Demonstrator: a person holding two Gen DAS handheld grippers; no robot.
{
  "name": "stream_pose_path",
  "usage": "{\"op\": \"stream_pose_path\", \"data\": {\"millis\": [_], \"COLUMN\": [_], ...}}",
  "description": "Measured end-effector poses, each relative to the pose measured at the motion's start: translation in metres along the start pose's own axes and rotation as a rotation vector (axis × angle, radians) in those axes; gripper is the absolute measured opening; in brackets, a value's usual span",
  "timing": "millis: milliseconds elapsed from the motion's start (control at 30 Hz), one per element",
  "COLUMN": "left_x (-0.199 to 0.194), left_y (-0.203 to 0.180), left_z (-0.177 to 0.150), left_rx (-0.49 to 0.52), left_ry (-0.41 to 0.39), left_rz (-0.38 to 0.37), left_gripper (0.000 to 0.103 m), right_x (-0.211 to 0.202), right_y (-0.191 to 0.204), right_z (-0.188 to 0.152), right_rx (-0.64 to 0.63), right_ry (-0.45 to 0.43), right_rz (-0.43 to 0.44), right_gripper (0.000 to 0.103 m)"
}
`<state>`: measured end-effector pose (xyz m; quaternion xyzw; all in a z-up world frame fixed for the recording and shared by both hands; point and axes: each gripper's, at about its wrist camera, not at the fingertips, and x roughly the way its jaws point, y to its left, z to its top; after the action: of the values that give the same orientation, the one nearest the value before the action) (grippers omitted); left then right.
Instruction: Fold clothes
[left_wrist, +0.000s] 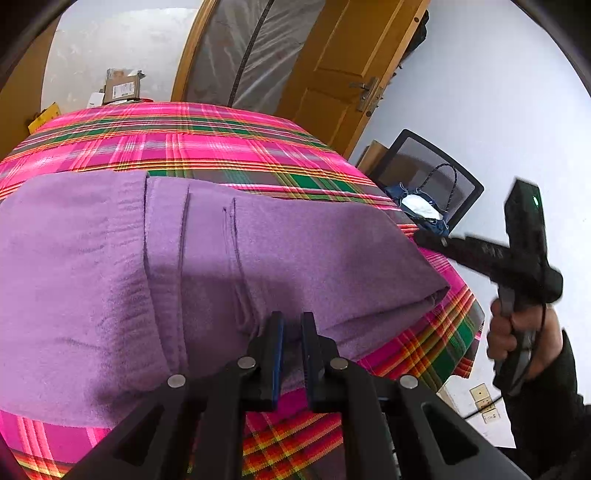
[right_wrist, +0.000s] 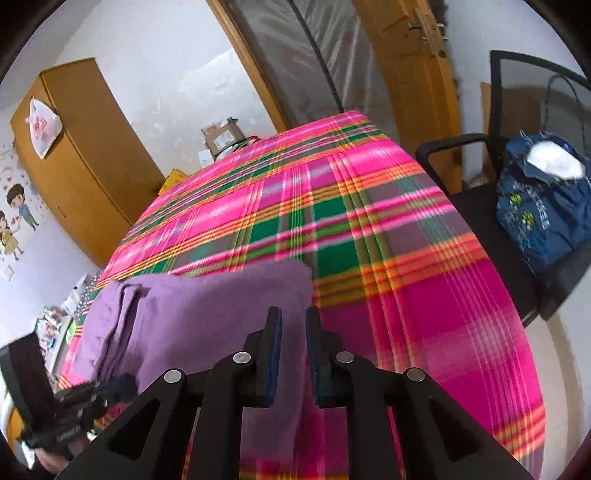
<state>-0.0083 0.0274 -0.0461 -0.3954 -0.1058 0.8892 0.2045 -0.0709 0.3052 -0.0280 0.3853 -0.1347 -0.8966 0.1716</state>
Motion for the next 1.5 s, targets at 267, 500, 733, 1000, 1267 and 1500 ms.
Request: {"op": "stream_pose_path", "data": {"millis": [267, 500, 733, 1000, 1267, 1500], "left_x": [-0.001, -0.010, -0.006, -0.003, -0.001, -0.001], "left_y": [0.001, 0.001, 0.003, 0.005, 0.004, 0.006], "left_z": [-0.001, 0.003, 0.009, 0.007, 0.005, 0.004], "left_rx": [-0.002, -0.003, 0.009, 0.011, 0.015, 0.007], "left_ry": [0.000, -0.027, -0.032, -0.036, -0.046, -0.052], "left_rz": [-0.006, 0.009, 0.023, 0.017, 0.014, 0.008], "left_gripper": [0.009, 0.009, 0.009, 0.009, 0.009, 0.009], "right_x": [-0.009, -0.008, 0.000, 0.008, 0.005, 0.014], "right_y": [-0.006, -0.020, -0.020, -0.014, -0.020, -0.031], "right_z": [-0.024, -0.027, -0.028, -0.022, -0.030, -0.026], "right_rx": [-0.008, 0.115, 0.157, 0.158, 0.239, 0.374], "right_ry": [0.054, 0.088, 0.087, 0.123, 0.192, 0.171], "right_rz": [-0.018, 0.155, 0.183, 0.194, 0.286, 0.387], "right_gripper": [0.020, 0.031, 0.033, 0.034, 0.034, 0.034]}}
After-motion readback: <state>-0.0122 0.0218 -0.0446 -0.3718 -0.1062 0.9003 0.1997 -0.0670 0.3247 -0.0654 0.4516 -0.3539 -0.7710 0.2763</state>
